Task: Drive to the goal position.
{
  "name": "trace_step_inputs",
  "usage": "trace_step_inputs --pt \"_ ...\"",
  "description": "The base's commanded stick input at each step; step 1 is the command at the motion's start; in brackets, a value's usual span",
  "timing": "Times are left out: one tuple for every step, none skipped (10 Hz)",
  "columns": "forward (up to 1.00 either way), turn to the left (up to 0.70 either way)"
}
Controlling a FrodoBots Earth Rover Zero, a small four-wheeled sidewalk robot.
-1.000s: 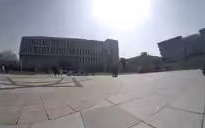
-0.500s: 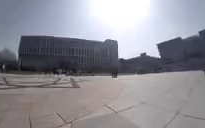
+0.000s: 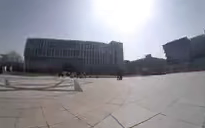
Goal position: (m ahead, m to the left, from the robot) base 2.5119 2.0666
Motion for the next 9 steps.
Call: trace_step_inputs --pt "0.7 0.35" --pt "0.7 0.35" --pt "0.7 0.35" --pt "0.7 0.35" --pt "0.7 0.35" --pt "0.7 0.35" --pt "0.7 0.35" --pt "0.7 0.35" --pt "0.7 0.35"
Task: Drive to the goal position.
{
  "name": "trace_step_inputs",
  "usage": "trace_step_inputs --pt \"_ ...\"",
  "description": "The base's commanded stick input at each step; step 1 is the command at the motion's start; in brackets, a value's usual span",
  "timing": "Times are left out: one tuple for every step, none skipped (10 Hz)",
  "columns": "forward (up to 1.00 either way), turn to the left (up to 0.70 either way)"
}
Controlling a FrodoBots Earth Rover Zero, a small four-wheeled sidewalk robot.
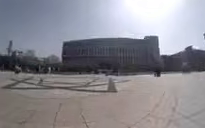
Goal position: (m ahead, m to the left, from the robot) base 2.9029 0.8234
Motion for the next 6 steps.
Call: trace_step_inputs --pt "0.7 0.35" --pt "0.7 0.35" --pt "0.7 0.35" --pt "0.7 0.35" --pt "0.7 0.35" --pt "0.7 0.3"
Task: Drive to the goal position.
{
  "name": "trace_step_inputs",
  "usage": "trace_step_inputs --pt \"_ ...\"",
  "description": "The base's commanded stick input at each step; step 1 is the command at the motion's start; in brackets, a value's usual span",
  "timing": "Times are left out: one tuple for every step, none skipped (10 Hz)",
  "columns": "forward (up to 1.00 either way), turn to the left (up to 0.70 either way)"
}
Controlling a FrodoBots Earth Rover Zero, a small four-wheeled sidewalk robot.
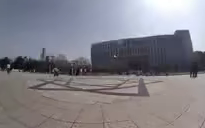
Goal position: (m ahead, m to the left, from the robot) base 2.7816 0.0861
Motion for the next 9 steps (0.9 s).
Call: trace_step_inputs --pt "0.7 0.24" --pt "0.7 0.19" --pt "0.7 0.14" --pt "0.7 0.11" --pt "0.7 0.08" --pt "0.7 0.05" --pt "0.7 0.02" --pt "0.7 0.0" --pt "0.7 0.0"
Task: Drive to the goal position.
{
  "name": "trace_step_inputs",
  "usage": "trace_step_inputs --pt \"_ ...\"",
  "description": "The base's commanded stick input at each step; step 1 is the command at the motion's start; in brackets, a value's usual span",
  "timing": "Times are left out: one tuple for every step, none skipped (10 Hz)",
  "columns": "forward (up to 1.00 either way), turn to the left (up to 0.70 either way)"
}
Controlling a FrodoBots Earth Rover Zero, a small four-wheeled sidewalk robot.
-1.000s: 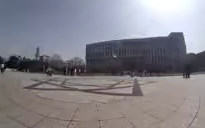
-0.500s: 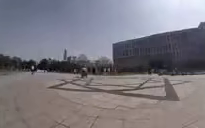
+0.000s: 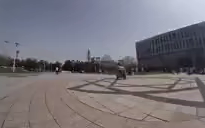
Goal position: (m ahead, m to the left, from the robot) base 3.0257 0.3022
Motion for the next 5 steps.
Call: trace_step_inputs --pt "0.7 0.0" --pt "0.7 0.0" --pt "0.7 0.0" --pt "0.7 0.0" --pt "0.7 0.0"
